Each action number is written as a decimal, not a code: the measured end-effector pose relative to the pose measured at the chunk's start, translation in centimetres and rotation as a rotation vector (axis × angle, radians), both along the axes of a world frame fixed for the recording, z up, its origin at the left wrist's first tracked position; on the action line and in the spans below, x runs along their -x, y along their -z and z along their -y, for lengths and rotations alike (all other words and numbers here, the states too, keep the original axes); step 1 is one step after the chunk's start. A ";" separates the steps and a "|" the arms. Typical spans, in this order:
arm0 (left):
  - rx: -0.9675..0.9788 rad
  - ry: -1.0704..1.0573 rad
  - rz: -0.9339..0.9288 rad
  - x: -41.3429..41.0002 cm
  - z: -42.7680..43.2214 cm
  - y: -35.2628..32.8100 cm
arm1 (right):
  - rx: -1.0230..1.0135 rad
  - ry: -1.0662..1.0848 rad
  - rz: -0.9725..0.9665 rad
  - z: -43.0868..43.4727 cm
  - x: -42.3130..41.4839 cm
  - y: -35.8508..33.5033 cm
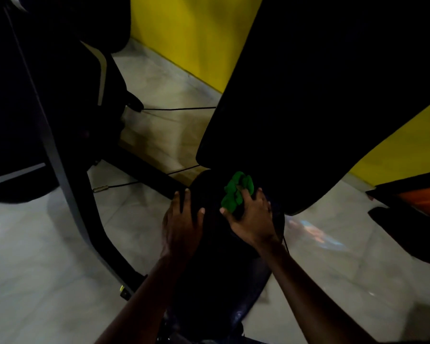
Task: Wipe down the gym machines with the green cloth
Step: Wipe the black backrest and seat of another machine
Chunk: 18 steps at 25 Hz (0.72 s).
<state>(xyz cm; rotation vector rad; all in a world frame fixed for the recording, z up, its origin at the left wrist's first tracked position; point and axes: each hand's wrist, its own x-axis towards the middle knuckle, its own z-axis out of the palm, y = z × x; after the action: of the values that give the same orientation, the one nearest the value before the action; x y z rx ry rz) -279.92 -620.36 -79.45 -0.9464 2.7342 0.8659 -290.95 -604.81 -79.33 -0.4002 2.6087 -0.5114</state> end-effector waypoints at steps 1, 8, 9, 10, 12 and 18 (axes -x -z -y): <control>-0.010 -0.060 0.048 -1.1 -0.4 -0.4 | -0.020 0.017 -0.034 0.2 -0.5 0.2; -0.030 -0.130 0.097 -2.6 -1.4 -0.7 | 0.029 0.026 -0.152 3.9 0.0 0.9; -0.032 -0.143 0.103 -2.7 -1.4 -0.9 | 0.048 -0.042 -0.158 4.3 0.0 0.8; -0.036 -0.152 0.102 -2.7 -1.4 -0.9 | 0.073 -0.120 -0.149 4.7 0.1 0.8; -0.046 -0.157 0.084 -2.8 -1.4 -0.8 | 0.122 -0.293 -0.129 5.2 0.8 0.9; -0.029 -0.101 0.073 -3.1 -1.2 -0.4 | 0.086 -0.465 -0.066 7.5 3.9 1.2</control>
<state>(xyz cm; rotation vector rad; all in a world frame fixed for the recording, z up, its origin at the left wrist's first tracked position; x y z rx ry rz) -276.83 -619.20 -79.08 -1.0969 2.6254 0.8658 -294.82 -612.36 -80.56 -1.0335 2.4422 -0.4525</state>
